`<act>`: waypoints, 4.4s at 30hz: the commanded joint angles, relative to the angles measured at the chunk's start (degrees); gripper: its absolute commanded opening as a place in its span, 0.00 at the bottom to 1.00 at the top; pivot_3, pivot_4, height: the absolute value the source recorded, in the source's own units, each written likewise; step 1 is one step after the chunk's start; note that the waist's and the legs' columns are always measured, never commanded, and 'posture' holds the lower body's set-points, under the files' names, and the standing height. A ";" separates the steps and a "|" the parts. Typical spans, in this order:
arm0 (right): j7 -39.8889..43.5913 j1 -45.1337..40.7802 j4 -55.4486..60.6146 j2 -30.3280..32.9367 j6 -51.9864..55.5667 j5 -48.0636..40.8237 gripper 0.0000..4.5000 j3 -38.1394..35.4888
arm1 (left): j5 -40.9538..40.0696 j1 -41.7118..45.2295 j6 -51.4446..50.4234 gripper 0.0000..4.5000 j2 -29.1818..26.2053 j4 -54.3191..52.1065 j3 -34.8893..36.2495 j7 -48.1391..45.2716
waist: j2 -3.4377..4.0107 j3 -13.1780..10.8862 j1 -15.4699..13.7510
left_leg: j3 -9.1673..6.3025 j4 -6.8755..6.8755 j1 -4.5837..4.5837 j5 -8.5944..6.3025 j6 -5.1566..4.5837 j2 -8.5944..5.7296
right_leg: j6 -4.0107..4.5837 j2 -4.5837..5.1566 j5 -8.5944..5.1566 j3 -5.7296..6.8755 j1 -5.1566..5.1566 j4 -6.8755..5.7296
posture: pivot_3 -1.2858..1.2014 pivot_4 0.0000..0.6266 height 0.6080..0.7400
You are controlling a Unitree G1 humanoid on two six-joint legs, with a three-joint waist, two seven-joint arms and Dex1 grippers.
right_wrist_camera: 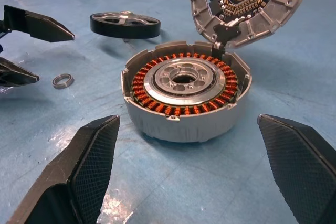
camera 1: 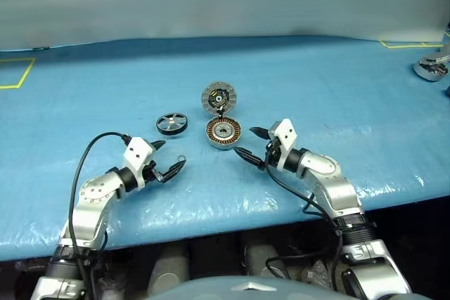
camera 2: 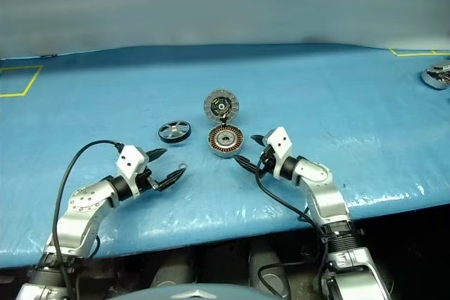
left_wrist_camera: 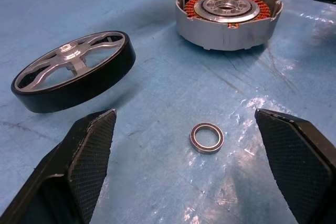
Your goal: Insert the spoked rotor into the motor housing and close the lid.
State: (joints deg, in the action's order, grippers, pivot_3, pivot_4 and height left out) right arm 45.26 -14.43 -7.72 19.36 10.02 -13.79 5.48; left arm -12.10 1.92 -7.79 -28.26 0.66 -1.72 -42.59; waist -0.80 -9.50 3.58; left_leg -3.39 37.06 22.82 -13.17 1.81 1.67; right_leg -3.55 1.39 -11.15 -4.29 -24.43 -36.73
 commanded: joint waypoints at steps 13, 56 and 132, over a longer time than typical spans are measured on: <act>0.27 1.55 7.01 0.34 -1.33 -0.81 1.00 -0.37 | 5.94 5.71 2.01 0.73 0.97 8.41 -4.02 0.42 | 0.00 0.01 -0.14 | -0.02 0.02 -0.06 0.00 0.00 0.00 | -0.01 0.00 0.01 0.01 0.06 -0.03 | 0.52 0.24 1.00; 3.42 -7.45 1.68 1.49 -5.55 5.72 1.00 5.53 | -3.81 0.72 1.95 0.46 0.60 2.13 1.55 -4.97 | 0.00 0.00 -0.03 | 0.00 0.00 -0.09 0.00 0.00 0.00 | 0.01 0.00 -0.01 0.01 0.05 -0.04 | 0.52 0.24 1.00; 14.82 -18.65 2.56 -5.29 6.14 26.18 0.99 25.21 | -2.33 -7.26 5.42 0.45 1.84 -1.64 4.61 1.76 | -0.04 0.05 0.50 | -0.05 -0.10 -0.21 -0.01 0.02 0.15 | 0.22 -0.08 -0.13 0.15 0.01 -0.17 | 0.52 0.24 1.00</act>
State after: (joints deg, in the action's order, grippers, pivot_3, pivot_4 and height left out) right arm 60.70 -33.17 -6.15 14.18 15.63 14.09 32.61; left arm -14.15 -5.80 -3.39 -26.11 -0.14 1.86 -40.85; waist -0.84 -9.45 4.09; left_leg -3.44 36.98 22.62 -13.18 1.82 1.82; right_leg -3.33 1.31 -11.28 -4.14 -24.42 -36.90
